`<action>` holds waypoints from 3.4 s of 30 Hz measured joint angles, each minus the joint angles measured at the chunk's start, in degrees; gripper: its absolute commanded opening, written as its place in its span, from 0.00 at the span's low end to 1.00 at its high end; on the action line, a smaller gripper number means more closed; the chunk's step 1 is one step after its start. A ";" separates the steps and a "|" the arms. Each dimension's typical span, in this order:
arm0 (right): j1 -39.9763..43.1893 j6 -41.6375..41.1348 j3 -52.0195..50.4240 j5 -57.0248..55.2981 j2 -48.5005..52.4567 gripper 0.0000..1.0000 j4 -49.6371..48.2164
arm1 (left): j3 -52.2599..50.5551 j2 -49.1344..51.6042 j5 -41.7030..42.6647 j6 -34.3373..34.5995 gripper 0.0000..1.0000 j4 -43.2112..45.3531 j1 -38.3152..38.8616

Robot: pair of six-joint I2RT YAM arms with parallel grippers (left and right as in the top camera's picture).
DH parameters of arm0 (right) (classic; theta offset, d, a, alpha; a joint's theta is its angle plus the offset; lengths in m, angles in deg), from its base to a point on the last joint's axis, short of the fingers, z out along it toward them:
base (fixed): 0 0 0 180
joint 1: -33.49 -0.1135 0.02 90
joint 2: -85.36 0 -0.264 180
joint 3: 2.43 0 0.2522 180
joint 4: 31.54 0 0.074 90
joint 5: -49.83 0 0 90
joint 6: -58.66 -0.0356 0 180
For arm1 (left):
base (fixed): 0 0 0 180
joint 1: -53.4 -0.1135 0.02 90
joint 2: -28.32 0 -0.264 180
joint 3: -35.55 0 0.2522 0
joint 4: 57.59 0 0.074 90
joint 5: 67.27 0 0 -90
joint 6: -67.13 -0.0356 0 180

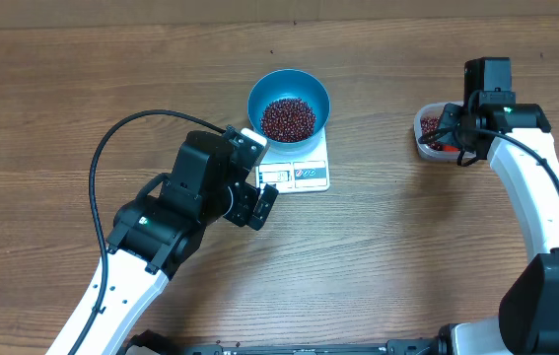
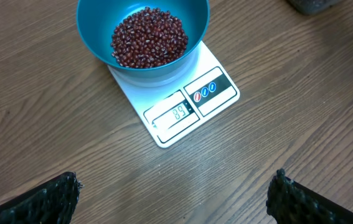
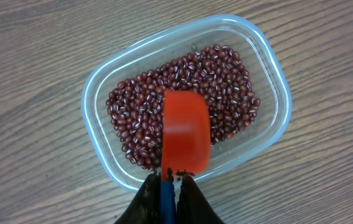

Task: Scoop item into bowl and weigh 150g on scale
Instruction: 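Lower the red scoop into the bean tub and drag through beans, then tilt the red scoop up with the right gripper to lift beans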

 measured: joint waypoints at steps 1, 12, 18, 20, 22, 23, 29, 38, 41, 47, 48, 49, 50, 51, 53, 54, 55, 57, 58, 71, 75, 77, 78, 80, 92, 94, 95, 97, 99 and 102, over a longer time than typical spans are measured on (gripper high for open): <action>0.00 0.22 0.00 0.02 0.00 0.04 0.02 | 0.00 0.00 0.00 0.02 0.99 0.00 0.00; 0.00 -0.02 0.00 -0.02 0.00 0.04 -0.33 | 0.00 0.00 0.00 0.00 1.00 0.00 0.00; 0.00 -0.02 0.00 -0.04 0.00 0.04 -0.92 | 0.00 0.00 0.00 0.00 1.00 -0.02 0.00; 0.00 0.02 0.00 -0.04 0.00 0.04 -1.03 | 0.00 0.00 0.00 0.00 1.00 -0.02 0.00; 0.00 -0.02 0.00 -0.04 0.00 0.04 -1.03 | 0.00 0.00 0.00 0.00 1.00 0.00 0.00; 0.00 0.00 0.00 -0.17 0.00 0.04 -1.07 | 0.00 0.00 0.00 0.02 1.00 0.00 0.00; 0.00 0.00 0.00 -2.75 0.00 0.04 -1.07 | 0.00 0.00 0.00 0.00 1.00 0.00 0.00; 0.00 3.96 0.00 -4.28 0.00 0.04 -0.48 | 0.00 0.00 0.00 0.02 0.99 -0.02 0.00; 0.07 6.32 0.00 -4.28 0.02 0.04 -0.59 | 0.00 0.00 0.00 0.00 1.00 0.00 0.00; 1.90 9.90 0.00 -4.24 1.29 0.04 -0.94 | 0.00 0.00 0.00 0.00 1.00 -0.02 0.00; 2.32 10.67 0.00 -4.07 1.73 0.04 -0.96 | 0.00 0.00 0.00 0.02 1.00 -0.02 0.00; 2.60 11.28 0.00 -3.93 2.12 0.04 -0.92 | 0.00 0.00 0.00 0.00 1.00 0.00 0.00; 2.84 11.80 0.00 -3.74 2.49 0.04 -0.90 | 0.00 0.00 0.00 0.00 1.00 -0.02 0.00; 3.06 12.15 0.00 -3.58 2.84 0.04 -0.76 | 0.00 0.00 0.00 0.00 1.00 0.00 0.00; 3.28 12.79 0.00 -3.15 3.48 0.04 -0.59 | 0.00 0.00 0.00 0.00 1.00 -0.02 0.00; 3.28 13.03 0.00 -3.04 3.56 0.04 -0.57 | 0.00 0.00 0.00 0.02 1.00 -0.02 0.00; 3.26 13.31 0.00 -2.84 3.61 0.04 -0.57 | 0.00 0.00 0.00 0.02 0.99 0.00 0.00; 3.34 14.49 0.00 -1.99 3.61 0.04 -0.61 | 0.00 0.00 0.00 0.00 1.00 -0.02 0.00; 3.39 15.13 0.00 -1.27 3.61 0.04 -0.59 | 0.00 0.00 0.00 0.00 1.00 -0.02 0.00; 3.48 19.10 0.00 5.90 5.29 0.04 -0.61 | 0.00 0.00 0.00 0.00 1.00 -0.02 0.00; 3.48 19.54 0.00 7.21 5.49 0.04 -0.57 | 0.00 0.00 0.00 0.00 1.00 0.00 0.00; 3.50 19.63 0.00 7.72 5.49 0.04 -0.55 | 0.00 0.00 0.00 0.02 0.99 -0.02 0.00; 3.50 19.69 0.00 7.85 5.49 0.04 -0.55 | 0.00 0.00 0.00 0.00 1.00 -0.02 0.00; 3.54 19.71 0.00 8.37 5.49 0.04 -0.55 | 0.00 0.00 0.00 0.00 0.99 -0.02 0.00; 10.62 21.31 0.00 21.77 5.90 0.04 -1.07 | 0.00 0.00 0.00 0.00 1.00 0.00 0.00; 12.24 21.68 0.00 24.63 6.05 0.04 -1.07 | 0.00 0.00 0.00 0.00 1.00 0.00 0.00; 12.90 21.77 0.00 25.86 6.14 0.04 -1.07 | 0.00 0.00 0.00 0.00 0.99 -0.02 0.00; 13.86 21.99 0.00 28.06 6.32 0.04 -1.07 | 0.00 0.00 0.00 0.00 1.00 0.00 0.00; 14.23 22.29 0.00 29.51 6.34 0.04 -1.07 | 0.00 0.00 0.00 0.00 1.00 0.00 0.00; 14.25 22.47 0.00 30.77 6.34 0.04 -1.07 | 0.00 0.00 0.00 0.00 1.00 0.00 0.00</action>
